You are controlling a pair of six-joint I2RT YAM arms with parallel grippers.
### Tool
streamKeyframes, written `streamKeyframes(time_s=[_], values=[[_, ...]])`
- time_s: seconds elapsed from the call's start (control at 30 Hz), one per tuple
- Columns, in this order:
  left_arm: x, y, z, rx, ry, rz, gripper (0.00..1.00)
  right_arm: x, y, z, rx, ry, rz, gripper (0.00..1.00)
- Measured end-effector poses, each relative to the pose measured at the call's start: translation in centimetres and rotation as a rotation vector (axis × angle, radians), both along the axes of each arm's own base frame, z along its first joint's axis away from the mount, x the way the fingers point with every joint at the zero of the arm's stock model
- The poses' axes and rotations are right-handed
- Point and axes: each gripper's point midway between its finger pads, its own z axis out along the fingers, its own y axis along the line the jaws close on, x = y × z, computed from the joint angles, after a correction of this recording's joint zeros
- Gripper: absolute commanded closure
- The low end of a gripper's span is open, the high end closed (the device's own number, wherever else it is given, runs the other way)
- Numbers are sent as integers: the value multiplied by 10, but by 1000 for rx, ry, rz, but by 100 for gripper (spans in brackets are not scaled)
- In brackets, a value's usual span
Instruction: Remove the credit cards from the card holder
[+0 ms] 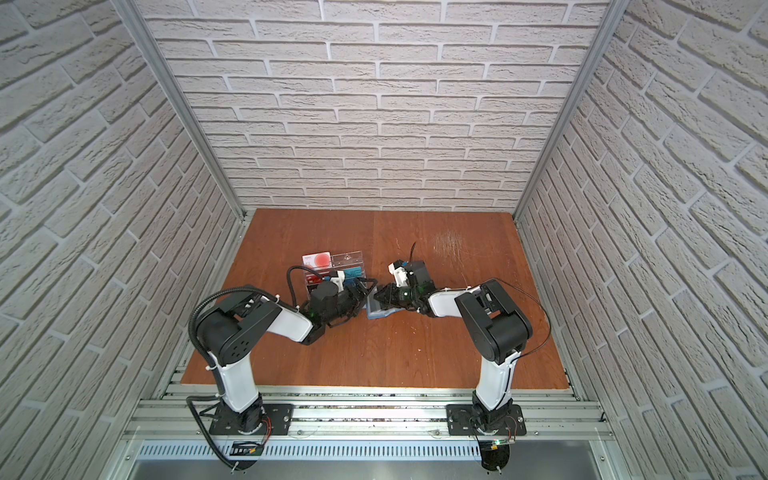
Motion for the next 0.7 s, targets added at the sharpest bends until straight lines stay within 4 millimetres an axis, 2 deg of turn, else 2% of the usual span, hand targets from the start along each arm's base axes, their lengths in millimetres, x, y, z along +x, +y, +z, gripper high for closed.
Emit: streamKeyframes(time_s=[0.4, 0.7], values=[[0, 1, 0, -6, 1, 2, 2, 0, -8, -2, -11, 23, -15, 86], [-1, 3, -3, -3, 5, 6, 2, 1, -13, -1, -5, 28, -21, 86]])
